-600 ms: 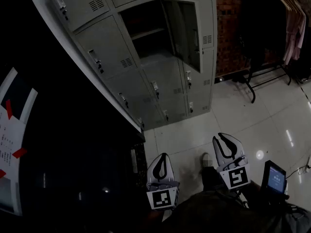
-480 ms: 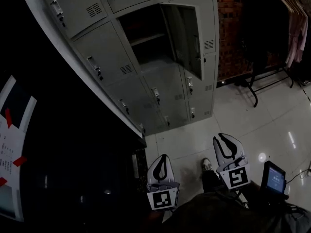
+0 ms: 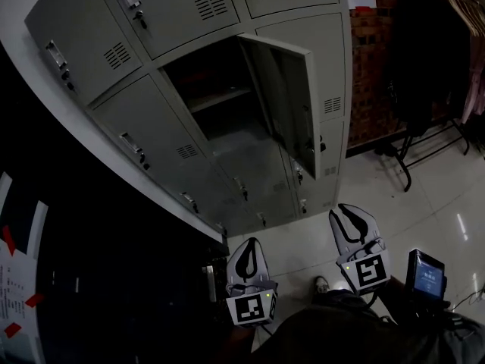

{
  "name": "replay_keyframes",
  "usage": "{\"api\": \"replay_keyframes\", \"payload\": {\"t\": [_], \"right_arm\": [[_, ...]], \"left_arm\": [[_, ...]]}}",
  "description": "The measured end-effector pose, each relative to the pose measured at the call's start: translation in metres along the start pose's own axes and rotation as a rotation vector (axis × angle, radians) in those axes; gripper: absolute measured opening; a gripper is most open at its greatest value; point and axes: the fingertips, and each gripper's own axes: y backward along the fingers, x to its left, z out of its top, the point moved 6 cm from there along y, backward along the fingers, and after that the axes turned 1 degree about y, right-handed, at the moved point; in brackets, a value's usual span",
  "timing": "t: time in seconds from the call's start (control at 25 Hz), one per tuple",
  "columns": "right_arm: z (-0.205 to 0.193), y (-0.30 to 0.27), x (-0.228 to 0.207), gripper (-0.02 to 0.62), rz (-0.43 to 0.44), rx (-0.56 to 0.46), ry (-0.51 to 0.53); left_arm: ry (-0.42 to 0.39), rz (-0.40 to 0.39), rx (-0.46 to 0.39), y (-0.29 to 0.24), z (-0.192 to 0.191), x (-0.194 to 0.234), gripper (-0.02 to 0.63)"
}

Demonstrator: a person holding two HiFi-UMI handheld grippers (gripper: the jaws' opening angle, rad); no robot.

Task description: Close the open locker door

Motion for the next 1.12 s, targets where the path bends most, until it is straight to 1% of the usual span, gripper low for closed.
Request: {"api": "replay_keyframes", "payload": {"t": [0.12,0.28,0.48,0.56,0.64,0.76,0.92,0.96,1.12], "right_arm": [[-0.002,-0.035,-0.029,0.092,0.020,0.001,-0.009],[-0.004,-0.074,-0.055,0.104,0.033,0.004,-0.007],[0.004,-0.109,-0.073,0.144,0.046,-0.014,-0.015],[0.008,-0.119,-0.077,0.162,0.057,-0.024,-0.019],[0.011,-0.130,-0.080,0.181,0.073,-0.030,-0.028],[0.017,-0.145,-0.085,0.220,0.106,-0.034,-0.051],[0.029,-0.163,-0.089,0.239,0.167,-0.057,-0.064],[0.029,-0.167,-0.090,0.243,0.183,-0.059,-0.062],[0.030,-0.183,-0.096,0.249,0.245,-0.064,0.000]], "left_arm": [[-0.001,0.019,0.006,-0.039,0.000,0.001,0.002],[-0.003,0.033,0.015,-0.075,-0.002,0.007,0.002],[-0.001,0.019,0.014,-0.107,-0.004,0.015,0.003],[-0.001,0.005,0.003,-0.118,-0.004,0.018,0.002],[0.015,-0.014,-0.003,-0.127,-0.003,0.020,0.002],[0.036,-0.048,-0.005,-0.138,-0.001,0.021,0.002],[0.025,-0.074,-0.015,-0.149,0.001,0.023,0.002],[0.024,-0.076,-0.018,-0.151,0.001,0.024,0.002],[0.025,-0.074,-0.025,-0.156,0.002,0.030,0.002]]}}
